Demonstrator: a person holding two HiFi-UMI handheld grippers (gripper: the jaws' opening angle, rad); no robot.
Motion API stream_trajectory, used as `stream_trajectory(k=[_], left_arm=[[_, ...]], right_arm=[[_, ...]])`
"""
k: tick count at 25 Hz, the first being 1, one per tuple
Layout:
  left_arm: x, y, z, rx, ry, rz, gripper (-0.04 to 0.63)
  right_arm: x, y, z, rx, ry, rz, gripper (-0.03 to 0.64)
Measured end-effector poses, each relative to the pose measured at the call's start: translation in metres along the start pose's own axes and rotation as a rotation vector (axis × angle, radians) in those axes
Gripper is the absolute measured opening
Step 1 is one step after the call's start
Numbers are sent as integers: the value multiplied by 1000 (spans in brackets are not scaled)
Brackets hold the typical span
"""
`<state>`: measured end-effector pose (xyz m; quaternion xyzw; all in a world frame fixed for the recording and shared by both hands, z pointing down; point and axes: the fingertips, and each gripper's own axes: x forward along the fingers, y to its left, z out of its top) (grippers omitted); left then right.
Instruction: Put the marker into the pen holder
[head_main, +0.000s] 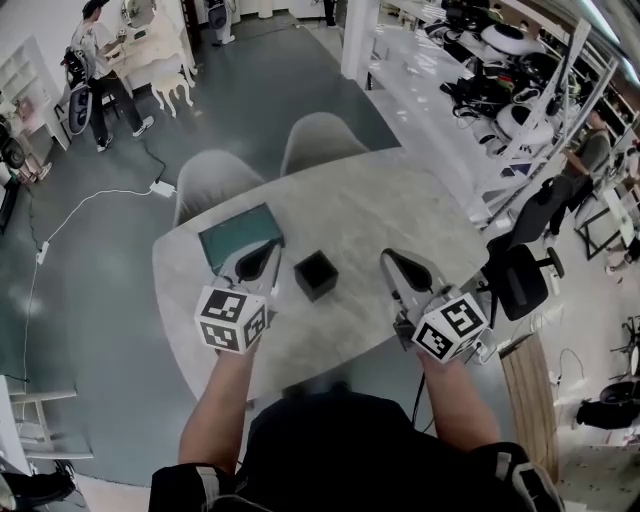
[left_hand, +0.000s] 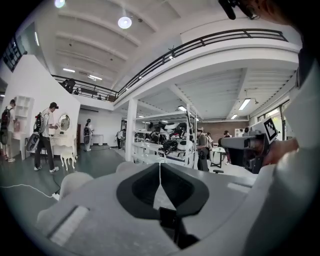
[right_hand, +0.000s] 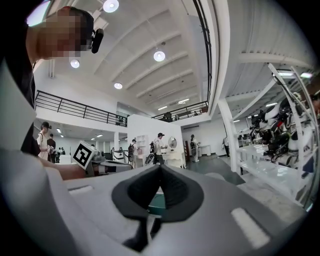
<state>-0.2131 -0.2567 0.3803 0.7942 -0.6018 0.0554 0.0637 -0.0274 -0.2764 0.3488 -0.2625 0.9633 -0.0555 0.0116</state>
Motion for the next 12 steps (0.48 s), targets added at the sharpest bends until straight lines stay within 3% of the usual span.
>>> stream_trajectory(k=[12], left_arm=[[8,-9,-10,-5,21,-38,15]], right_arm=[[-10,0,-11,-2,22,-13,2]])
